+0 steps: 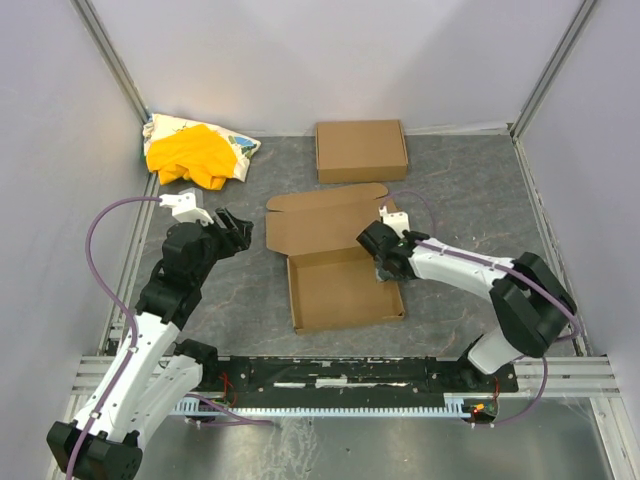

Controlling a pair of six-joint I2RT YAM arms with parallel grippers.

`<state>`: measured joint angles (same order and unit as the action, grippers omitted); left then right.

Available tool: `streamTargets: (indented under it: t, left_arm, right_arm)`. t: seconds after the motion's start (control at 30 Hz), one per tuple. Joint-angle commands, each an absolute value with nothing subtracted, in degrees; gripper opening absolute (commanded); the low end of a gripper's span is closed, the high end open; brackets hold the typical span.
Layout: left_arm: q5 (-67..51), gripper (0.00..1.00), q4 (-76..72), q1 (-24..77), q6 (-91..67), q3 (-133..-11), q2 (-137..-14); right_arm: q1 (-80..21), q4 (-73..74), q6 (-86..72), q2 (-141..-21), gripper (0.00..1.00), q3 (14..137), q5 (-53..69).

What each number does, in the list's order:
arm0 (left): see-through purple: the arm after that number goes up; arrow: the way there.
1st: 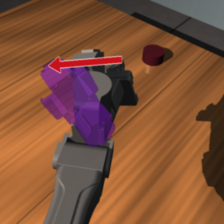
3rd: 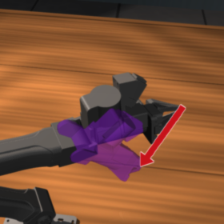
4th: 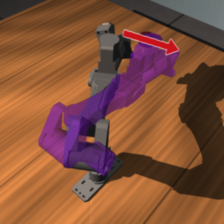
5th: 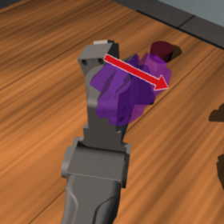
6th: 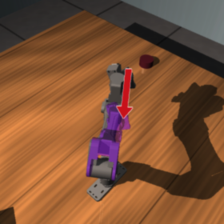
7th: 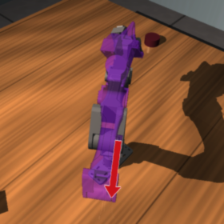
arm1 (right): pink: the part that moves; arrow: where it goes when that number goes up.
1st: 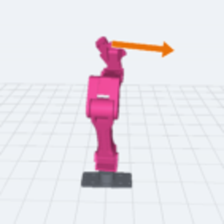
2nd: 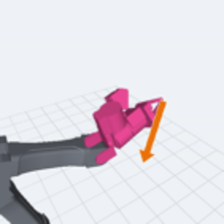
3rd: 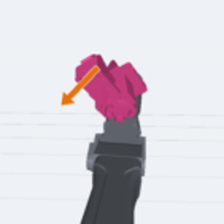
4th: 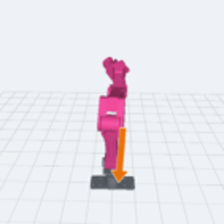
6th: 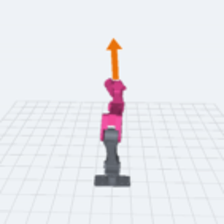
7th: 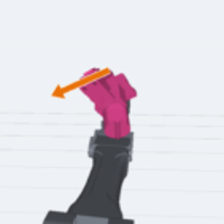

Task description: Fold the paper box

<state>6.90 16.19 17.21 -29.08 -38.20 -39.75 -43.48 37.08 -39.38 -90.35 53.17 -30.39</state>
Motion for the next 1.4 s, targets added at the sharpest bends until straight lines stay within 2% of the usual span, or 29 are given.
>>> streamTargets:
  t: [0.0, 0.13, 0.23, 0.43, 0.6, 0.8, 1.0, 1.27, 1.37]
  left_arm:
    - [7.0, 0.75, 14.8, 17.2, -26.8, -38.5, -39.7]
    - [7.6, 0.86, 15.4, 17.1, -25.3, -38.6, -40.1]
    - [8.2, 0.91, 16.0, 17.1, -25.0, -39.0, -42.1]
    - [7.5, 0.91, 17.6, 16.7, -26.9, -42.5, -51.2]
    - [6.1, 0.87, 19.7, 16.7, -29.5, -46.4, -60.7]
    - [5.6, 0.82, 19.7, 16.6, -29.4, -49.6, -69.3]
    - [4.4, 0.71, 18.3, 16.7, -30.9, -51.2, -76.0]
    - [1.1, 0.65, 14.1, 17.4, -32.1, -51.7, -83.0]
    - [0.4, 0.60, 13.2, 17.5, -32.6, -52.2, -85.5]
  right_arm:
    - [-40.4, 36.6, -39.2, -83.2, 0.72, 51.7, -29.0]
    - [-36.3, 33.8, -35.4, -73.5, 0.71, 50.2, -23.3]
    - [-32.0, 34.3, -32.6, -69.2, 0.78, 53.3, -21.0]
    - [-23.0, 39.2, -25.9, -78.2, 0.83, 67.1, -8.0]
    - [-16.4, 38.1, -24.1, -89.6, 0.81, 75.9, 4.1]
    - [-14.4, 38.7, -23.1, -99.6, 0.73, 82.5, 7.6]
    - [-14.4, 38.3, -21.9, -104.2, 0.67, 83.5, 7.0]
    - [-14.9, 36.6, -22.1, -106.4, 0.62, 82.7, 8.8]
    - [-15.9, 35.6, -22.0, -107.0, 0.56, 82.6, 8.6]
